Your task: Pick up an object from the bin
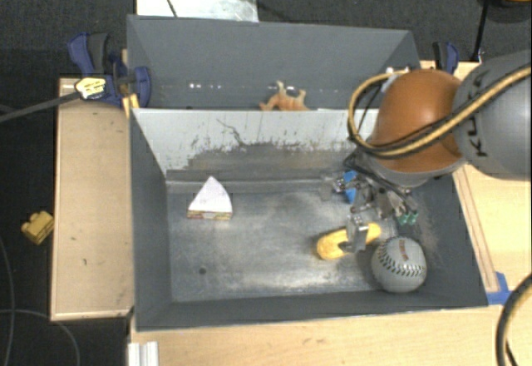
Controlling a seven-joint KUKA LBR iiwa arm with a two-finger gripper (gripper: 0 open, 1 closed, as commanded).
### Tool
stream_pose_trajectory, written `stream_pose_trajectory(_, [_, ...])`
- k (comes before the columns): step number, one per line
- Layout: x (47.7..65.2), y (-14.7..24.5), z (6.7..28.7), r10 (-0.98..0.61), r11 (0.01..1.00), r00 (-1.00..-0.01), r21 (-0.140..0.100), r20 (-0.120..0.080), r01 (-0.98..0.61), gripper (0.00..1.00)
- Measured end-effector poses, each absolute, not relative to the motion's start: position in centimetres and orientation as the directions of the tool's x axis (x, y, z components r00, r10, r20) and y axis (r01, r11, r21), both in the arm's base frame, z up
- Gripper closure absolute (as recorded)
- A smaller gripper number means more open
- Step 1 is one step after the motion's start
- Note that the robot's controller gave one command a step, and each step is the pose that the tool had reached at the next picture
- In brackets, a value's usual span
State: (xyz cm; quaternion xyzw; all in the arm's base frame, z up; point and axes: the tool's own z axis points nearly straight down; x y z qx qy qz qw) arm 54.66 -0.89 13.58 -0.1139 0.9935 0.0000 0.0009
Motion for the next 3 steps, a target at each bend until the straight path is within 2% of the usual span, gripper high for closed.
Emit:
stream_pose_trajectory(1, [53.1, -0.3, 12.6, -0.329, 0.944, -0.944, 0.003, -0.003, -0.329, 0.00])
stream_pose_trajectory(2, [53.5, -3.6, 8.4, -0.618, 0.786, -0.786, 0.001, 0.000, -0.618, 1.00])
stream_pose_trajectory(3, [53.5, -3.5, 8.4, -0.617, 0.787, -0.787, 0.001, 0.000, -0.617, 1.00])
